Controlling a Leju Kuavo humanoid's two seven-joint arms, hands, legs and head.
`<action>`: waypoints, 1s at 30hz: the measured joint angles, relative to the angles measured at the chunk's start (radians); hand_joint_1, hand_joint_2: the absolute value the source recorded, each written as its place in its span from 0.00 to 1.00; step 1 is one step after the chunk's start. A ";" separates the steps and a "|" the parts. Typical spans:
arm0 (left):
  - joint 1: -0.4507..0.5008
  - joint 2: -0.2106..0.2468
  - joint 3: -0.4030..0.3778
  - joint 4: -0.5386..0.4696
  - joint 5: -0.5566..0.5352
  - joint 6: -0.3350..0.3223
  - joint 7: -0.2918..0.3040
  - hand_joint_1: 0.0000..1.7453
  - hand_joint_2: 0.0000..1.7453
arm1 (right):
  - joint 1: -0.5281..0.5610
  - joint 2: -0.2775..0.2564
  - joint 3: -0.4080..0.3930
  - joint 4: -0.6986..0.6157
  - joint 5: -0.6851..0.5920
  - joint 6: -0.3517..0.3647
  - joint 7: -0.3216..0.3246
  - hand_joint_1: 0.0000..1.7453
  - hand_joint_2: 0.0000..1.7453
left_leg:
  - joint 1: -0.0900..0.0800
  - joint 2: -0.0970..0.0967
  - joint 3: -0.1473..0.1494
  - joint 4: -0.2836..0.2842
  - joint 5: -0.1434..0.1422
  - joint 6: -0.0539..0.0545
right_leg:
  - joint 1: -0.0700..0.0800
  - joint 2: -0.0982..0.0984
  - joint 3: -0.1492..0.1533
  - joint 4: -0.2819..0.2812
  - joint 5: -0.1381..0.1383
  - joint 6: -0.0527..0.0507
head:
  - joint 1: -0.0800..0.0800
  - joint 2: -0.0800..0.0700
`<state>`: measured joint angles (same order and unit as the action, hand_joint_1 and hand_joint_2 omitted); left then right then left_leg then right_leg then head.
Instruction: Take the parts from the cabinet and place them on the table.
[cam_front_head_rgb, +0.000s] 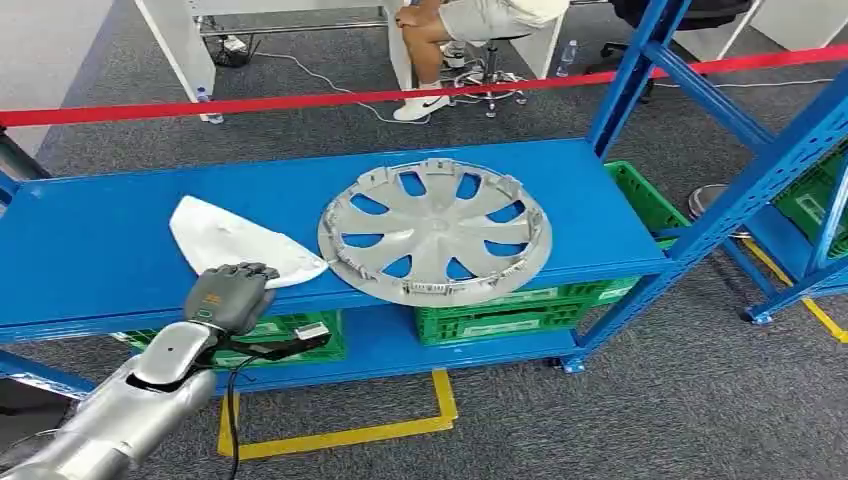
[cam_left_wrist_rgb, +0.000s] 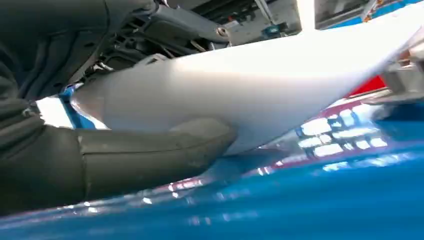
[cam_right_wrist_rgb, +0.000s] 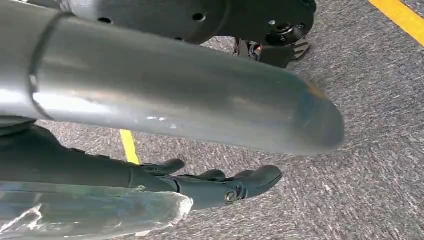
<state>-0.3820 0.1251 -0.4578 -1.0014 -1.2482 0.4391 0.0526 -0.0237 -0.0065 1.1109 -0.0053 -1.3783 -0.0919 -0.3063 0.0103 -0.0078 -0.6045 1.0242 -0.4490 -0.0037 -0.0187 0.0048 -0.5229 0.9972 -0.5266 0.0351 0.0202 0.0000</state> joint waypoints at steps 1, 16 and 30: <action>-0.002 0.000 0.002 0.000 0.000 -0.002 0.000 1.00 1.00 | 0.000 0.000 0.000 0.000 0.000 0.001 0.000 0.00 0.00 | 0.000 0.000 0.000 0.000 0.000 0.000 | 0.000 0.000 0.005 0.001 0.000 0.000 | 0.000 0.000; -0.005 0.015 0.007 -0.029 0.017 -0.001 -0.001 1.00 1.00 | -0.001 0.000 0.006 0.000 0.000 0.003 -0.002 0.00 0.00 | 0.000 0.000 0.000 0.000 0.000 -0.001 | 0.000 0.001 0.004 0.001 -0.001 0.000 | 0.000 0.000; 0.003 0.039 0.012 -0.067 -0.032 0.065 0.005 1.00 1.00 | 0.000 0.000 0.016 0.000 0.000 0.003 -0.002 0.00 0.00 | 0.000 0.000 -0.001 0.000 -0.001 0.000 | 0.000 0.001 0.003 0.001 -0.001 -0.001 | 0.000 0.000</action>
<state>-0.3786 0.1640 -0.4459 -1.0685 -1.2802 0.5045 0.0580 -0.0241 -0.0065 1.1265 -0.0053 -1.3783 -0.0893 -0.3079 0.0102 -0.0077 -0.6050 1.0241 -0.4495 -0.0042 -0.0188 0.0056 -0.5196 0.9979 -0.5272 0.0346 0.0198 0.0000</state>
